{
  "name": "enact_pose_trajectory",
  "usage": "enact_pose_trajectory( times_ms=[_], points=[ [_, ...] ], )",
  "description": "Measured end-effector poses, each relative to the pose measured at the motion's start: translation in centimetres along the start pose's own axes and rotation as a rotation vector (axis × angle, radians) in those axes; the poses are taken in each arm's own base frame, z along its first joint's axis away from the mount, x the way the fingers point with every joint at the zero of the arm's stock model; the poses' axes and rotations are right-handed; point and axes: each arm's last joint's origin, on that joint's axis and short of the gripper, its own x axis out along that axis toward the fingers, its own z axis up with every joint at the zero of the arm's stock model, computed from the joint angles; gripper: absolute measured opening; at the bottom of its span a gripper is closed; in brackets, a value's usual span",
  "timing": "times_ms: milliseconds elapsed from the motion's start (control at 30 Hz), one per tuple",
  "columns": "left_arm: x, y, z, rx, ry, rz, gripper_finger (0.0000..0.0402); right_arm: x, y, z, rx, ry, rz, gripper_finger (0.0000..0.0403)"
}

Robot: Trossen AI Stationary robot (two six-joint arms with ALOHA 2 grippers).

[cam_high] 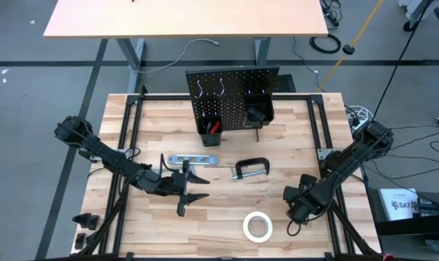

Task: Hang tools onto peg board
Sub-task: Put the bottom binder clip into the top black bin on the pegboard

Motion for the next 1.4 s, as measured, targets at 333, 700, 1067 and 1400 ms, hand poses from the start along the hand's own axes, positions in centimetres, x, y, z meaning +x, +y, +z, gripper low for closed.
enact_pose_trajectory(
  times_ms=[333,700,1067,1400],
  points=[
    [0.0,0.0,0.0,-0.021,0.0,0.002,0.0203,0.0,0.2,0.1,0.004,-0.009,0.019,0.0224],
    [0.0,0.0,0.0,-0.022,0.0,0.002,0.0203,2.2,-0.6,-0.3,0.01,-0.004,0.028,0.0224],
    [0.0,0.0,-0.1,-0.016,0.007,0.004,0.0203,2.7,-0.7,-0.4,0.007,-0.008,0.045,0.0185],
    [0.0,0.0,-0.1,-0.018,0.007,0.004,0.0203,2.7,-0.5,-0.3,0.006,-0.02,0.067,0.008]
  ],
)
